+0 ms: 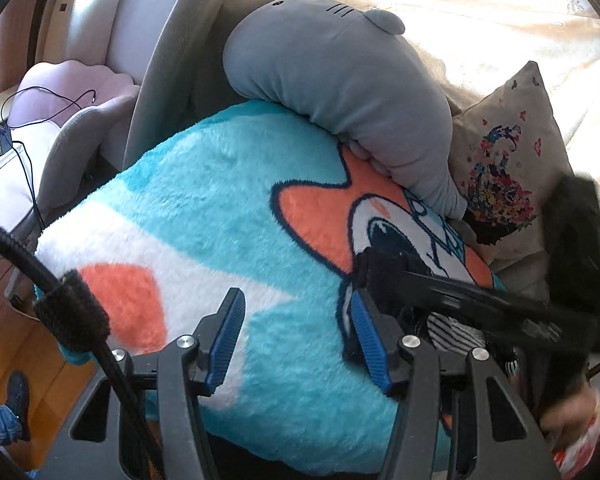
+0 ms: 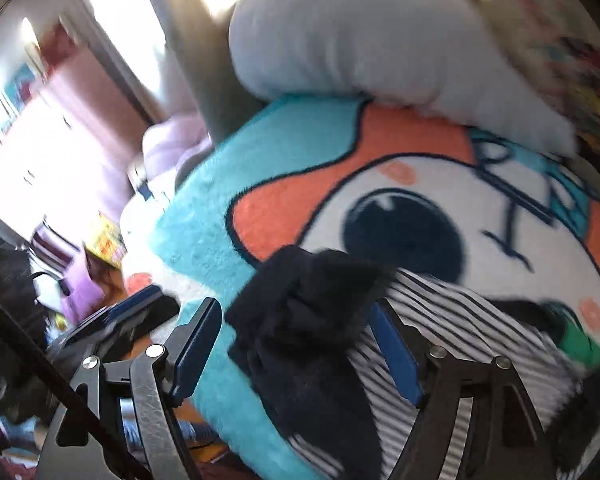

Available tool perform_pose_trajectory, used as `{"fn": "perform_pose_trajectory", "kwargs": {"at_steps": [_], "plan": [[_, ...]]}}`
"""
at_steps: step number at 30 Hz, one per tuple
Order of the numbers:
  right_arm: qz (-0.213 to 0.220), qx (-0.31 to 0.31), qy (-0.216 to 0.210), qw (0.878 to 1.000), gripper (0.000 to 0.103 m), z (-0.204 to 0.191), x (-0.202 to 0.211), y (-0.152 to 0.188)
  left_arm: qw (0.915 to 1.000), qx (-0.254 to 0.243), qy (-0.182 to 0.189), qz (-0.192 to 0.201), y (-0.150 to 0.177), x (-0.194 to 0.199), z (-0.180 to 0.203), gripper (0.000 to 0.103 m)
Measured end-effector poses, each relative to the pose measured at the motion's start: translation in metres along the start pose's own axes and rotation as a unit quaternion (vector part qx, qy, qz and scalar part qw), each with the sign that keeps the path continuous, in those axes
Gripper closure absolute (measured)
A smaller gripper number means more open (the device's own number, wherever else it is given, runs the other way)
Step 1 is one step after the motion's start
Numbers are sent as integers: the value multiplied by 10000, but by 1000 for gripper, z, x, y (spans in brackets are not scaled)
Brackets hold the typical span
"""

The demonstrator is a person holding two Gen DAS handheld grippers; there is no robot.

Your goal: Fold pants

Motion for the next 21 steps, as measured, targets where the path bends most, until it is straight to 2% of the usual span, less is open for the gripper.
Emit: {"fn": "perform_pose_trajectory", "kwargs": {"at_steps": [4, 6, 9, 11, 12, 13, 15, 21], "plan": [[-660, 225, 486, 9964, 14, -14, -38, -14, 9999, -91, 95, -80, 8, -1, -3, 48], [-902, 531, 874, 9907, 14, -19, -51, -18, 9997, -119, 148, -141, 12, -4, -4, 48], [-1128, 788, 1126, 9841, 14, -20, -61, -19, 9996, -133, 108, -203, 15, -8, -4, 49], [-1136, 875, 1255, 9817, 27, -19, -61, -19, 9992, -149, 271, -234, 16, -9, -1, 49], [-1076, 947, 1395, 9798, 40, -16, -58, -19, 9991, -172, 326, -213, 16, -8, 1, 48], [-1042, 957, 1413, 9798, 50, -17, -55, -19, 9990, -221, 354, -172, 16, -7, 4, 48], [-963, 858, 1307, 9830, 59, -10, -49, -19, 9985, -331, 421, -138, 17, -7, 11, 46], [-692, 501, 857, 9927, 63, 7, -26, -18, 9947, -644, 731, -333, 31, -23, 41, 45]]}}
Point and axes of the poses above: each gripper's, at about its wrist camera, not at the fingertips, and x roughly against the way its jaws point, z to its right, y to its underside, the point moved 5 cm from there along -x, roughly the way its jaws point, and after that the axes turned 1 degree about -z, right-handed, at the moved point
